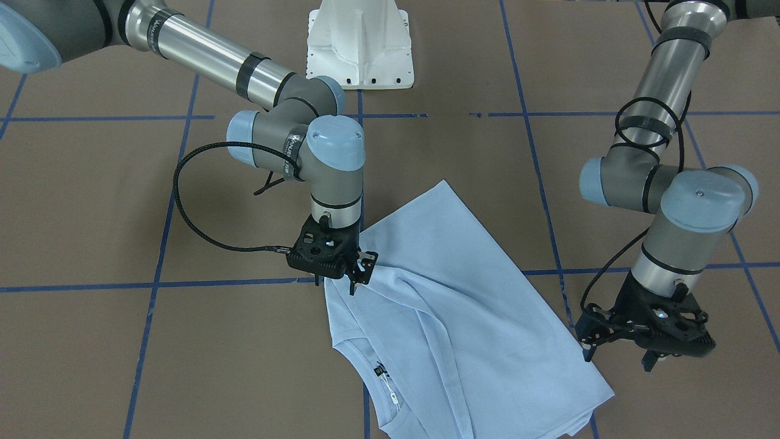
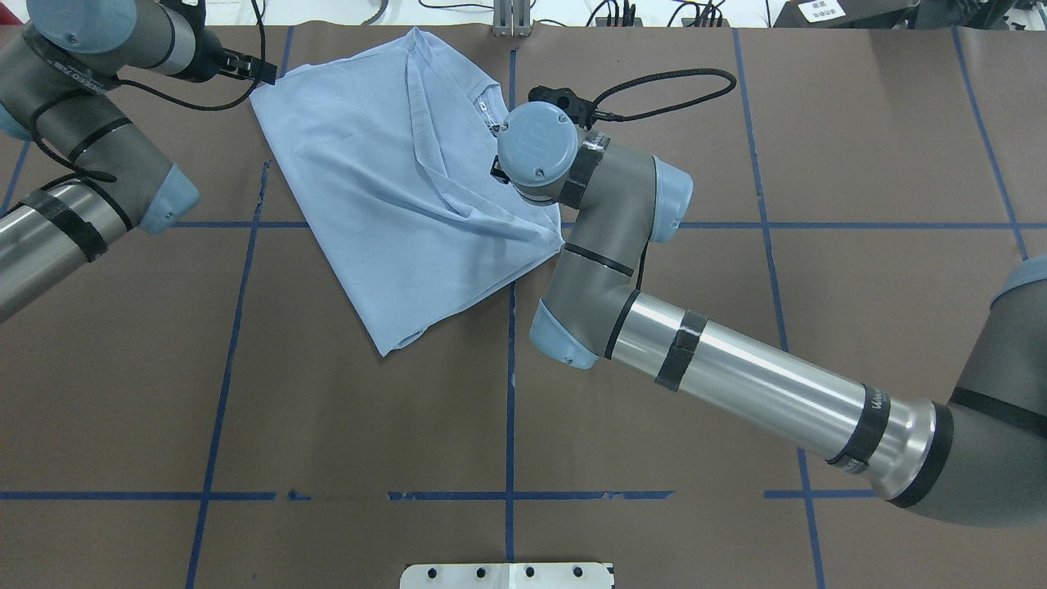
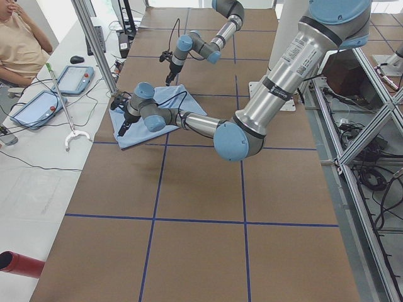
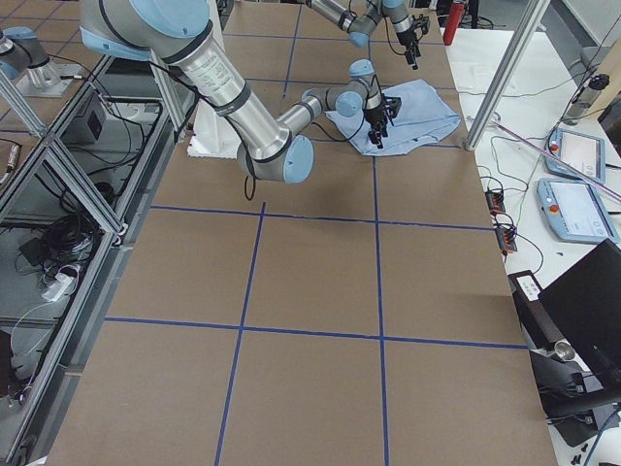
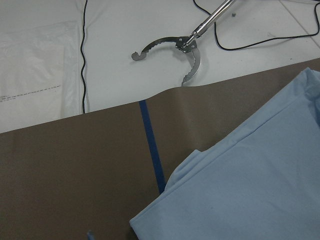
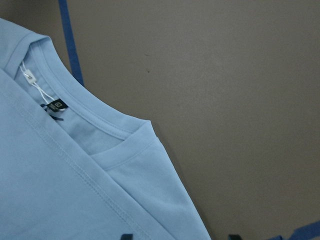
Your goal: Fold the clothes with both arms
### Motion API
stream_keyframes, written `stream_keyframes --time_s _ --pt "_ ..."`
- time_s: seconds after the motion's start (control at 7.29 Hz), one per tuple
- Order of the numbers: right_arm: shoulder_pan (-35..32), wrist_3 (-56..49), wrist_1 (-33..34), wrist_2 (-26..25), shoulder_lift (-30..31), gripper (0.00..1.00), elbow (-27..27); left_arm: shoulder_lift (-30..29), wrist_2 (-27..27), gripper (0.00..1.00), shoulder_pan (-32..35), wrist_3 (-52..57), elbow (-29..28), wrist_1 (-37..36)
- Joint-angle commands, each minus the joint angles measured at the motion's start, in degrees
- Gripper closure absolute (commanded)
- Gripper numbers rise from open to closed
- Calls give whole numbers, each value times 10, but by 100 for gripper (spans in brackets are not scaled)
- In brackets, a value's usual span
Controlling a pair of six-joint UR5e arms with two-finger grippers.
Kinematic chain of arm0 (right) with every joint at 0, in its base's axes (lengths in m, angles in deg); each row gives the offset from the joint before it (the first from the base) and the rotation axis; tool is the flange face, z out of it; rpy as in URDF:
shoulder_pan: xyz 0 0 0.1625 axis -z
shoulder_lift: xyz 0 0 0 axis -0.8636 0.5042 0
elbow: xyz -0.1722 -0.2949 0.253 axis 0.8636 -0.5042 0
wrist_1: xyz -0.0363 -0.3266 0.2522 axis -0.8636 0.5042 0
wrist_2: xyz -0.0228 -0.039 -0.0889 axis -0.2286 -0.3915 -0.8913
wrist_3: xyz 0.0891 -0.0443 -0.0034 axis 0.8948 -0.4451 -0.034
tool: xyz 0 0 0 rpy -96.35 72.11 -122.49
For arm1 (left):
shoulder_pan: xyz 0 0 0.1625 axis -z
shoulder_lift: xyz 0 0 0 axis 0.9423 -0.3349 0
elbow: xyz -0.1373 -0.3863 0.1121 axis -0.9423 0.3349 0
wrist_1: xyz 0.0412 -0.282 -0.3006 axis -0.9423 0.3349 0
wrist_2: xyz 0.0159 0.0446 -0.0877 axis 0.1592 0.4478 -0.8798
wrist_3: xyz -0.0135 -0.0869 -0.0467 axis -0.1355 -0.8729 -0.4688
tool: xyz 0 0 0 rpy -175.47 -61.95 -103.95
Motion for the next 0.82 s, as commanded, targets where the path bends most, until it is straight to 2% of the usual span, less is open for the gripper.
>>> stream_keyframes --time_s 0.0,0.69 --pt "8 -6 0 -2 11 30 0 5 0 0 0 0 0 1" --pt "17 -4 -2 -4 21 39 3 6 0 0 -1 0 0 1"
